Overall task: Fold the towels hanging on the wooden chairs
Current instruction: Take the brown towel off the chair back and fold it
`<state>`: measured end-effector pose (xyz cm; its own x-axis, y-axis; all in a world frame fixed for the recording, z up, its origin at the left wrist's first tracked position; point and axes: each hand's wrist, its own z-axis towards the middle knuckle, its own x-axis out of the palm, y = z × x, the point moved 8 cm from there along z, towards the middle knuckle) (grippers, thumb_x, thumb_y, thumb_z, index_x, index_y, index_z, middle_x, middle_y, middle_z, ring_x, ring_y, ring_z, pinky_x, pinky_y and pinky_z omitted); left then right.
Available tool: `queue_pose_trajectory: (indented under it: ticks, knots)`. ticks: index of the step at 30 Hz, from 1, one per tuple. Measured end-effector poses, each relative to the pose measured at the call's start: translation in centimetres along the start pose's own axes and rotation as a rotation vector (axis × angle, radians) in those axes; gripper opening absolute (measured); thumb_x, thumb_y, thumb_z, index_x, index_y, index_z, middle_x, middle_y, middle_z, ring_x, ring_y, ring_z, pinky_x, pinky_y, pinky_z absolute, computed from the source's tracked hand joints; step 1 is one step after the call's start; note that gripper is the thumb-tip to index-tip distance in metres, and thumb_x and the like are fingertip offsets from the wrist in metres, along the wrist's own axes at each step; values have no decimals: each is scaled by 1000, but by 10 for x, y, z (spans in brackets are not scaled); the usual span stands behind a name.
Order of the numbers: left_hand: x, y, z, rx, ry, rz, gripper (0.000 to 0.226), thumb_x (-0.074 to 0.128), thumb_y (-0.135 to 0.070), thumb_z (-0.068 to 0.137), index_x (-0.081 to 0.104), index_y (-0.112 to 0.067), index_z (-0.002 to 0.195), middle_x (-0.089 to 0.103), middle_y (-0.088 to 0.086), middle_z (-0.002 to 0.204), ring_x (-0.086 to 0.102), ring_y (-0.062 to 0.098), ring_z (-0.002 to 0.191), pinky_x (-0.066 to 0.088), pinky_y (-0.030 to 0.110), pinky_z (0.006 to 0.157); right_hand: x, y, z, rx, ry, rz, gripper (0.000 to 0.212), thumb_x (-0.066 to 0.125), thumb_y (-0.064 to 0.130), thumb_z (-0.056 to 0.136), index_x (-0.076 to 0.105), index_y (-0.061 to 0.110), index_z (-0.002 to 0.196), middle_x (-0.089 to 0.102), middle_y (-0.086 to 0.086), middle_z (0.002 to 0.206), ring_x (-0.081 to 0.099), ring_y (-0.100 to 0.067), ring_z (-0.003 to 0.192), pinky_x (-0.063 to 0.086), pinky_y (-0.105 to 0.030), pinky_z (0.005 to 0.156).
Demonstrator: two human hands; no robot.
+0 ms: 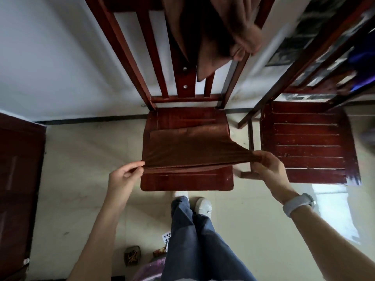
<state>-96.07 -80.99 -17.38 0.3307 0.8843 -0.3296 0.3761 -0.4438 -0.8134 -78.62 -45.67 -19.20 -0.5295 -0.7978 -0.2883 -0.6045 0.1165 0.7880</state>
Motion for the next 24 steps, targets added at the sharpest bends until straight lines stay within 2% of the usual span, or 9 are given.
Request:
queue_pose_trajectory:
  ticks: [2,4,5,8,11,15,19,22,24]
  knots:
    - [-4,-26,-1,74,14,211,26,69,-8,78,69,-19,102,61,0,102,59,9,89,40,6,76,-5,30,-3,-117,-30,-166,30,53,-4,83,57,9,110,59,-10,90,57,-27,76,54,-42,77]
    - [-9,-51,-5,182,-7,400,35,73,-7,74,67,-10,109,53,1,103,54,13,91,36,13,83,-13,62,-10,-286,-119,-338,22,58,0,84,61,7,105,62,-12,97,55,-18,79,42,-18,72]
    - [-11,-65,-8,253,-20,478,36,73,-6,73,67,-7,108,51,3,100,53,15,89,34,13,83,-18,75,-14,-352,-158,-380,18,59,2,84,64,6,100,64,-11,96,55,-16,78,38,-14,70]
    - [-16,-89,-17,398,-39,602,28,73,-4,73,69,-1,101,52,6,91,53,19,78,33,15,75,-26,102,-28,-504,-214,-438,10,63,3,82,67,6,90,64,-8,86,59,-20,74,45,-22,68]
    - [-21,-101,-28,470,-97,682,19,71,-7,76,72,-2,94,58,11,90,59,27,71,42,31,66,-30,113,-40,-572,-230,-518,8,69,5,78,70,4,86,56,-3,86,57,-21,74,51,-35,67]
    - [-21,-96,-49,582,-138,799,12,70,-5,77,71,-2,89,63,14,88,59,35,78,47,37,64,-31,99,-49,-524,-96,-448,8,71,0,75,71,4,81,59,-5,93,58,-13,81,49,-14,70]
    - [-19,-71,-65,573,-74,788,9,63,-2,82,67,-4,90,64,8,86,60,29,81,43,31,65,-30,64,-58,-346,45,-340,22,61,-2,82,66,19,76,65,6,71,58,8,60,42,-3,48]
    - [-16,-58,-69,555,-38,789,11,62,2,81,67,-3,90,66,10,85,63,30,75,42,29,65,-28,63,-69,-453,-23,-472,17,59,-5,82,69,7,87,65,9,71,58,4,62,39,1,59]
    - [-16,-56,-68,550,-26,799,13,64,4,80,68,-3,90,69,11,84,65,31,72,46,31,65,-21,70,-76,-581,-26,-566,21,57,-9,82,70,1,96,69,-3,81,62,-14,72,42,-5,70]
